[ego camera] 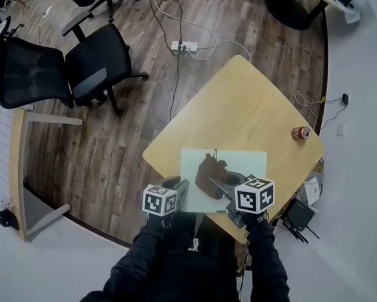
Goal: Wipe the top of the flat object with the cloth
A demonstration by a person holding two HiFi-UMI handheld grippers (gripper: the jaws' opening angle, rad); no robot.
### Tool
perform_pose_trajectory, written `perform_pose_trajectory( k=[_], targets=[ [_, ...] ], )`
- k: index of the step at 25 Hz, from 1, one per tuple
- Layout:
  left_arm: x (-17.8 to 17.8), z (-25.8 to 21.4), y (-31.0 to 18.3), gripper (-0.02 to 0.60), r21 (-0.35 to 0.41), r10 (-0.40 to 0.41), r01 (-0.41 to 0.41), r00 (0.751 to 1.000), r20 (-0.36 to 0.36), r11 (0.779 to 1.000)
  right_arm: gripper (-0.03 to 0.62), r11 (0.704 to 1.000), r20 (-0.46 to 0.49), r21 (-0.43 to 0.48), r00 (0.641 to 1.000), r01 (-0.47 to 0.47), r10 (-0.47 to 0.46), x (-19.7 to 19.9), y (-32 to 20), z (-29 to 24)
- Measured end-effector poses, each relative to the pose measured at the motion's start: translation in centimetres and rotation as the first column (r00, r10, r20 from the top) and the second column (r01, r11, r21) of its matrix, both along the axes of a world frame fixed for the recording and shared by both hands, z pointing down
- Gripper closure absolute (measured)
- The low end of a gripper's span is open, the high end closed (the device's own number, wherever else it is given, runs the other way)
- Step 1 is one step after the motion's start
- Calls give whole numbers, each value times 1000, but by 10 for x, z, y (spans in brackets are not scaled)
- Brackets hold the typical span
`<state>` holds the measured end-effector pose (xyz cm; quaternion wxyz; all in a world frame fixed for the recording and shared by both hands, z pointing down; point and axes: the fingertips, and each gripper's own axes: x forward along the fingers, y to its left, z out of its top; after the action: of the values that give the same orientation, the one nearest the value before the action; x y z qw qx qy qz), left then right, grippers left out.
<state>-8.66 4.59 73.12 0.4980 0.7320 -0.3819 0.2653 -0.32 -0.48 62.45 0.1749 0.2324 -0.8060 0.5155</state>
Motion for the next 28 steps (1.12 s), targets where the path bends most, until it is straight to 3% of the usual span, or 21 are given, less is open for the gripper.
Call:
perform_pose_trajectory(
  k=[6,12,18,28],
  targets=[
    [1,0,-2,459,-1,11,-11,1000,-10,1000,490,981,3,-125,989,150,-151,-43,23,45],
    [-3,0,-2,465,-2,7,-7,1000,-11,1000,490,984,-142,-122,979,132,-149,-47,22,79],
    [-5,0,-2,465,-4,3,-3,1000,-16,1000,490,994,-261,-90,961,66,-88,-14,18,89],
    [-5,1,-3,465,-12,10,-10,1000,-2,1000,490,998,-329,-68,944,0,-23,48,17,89]
  ],
)
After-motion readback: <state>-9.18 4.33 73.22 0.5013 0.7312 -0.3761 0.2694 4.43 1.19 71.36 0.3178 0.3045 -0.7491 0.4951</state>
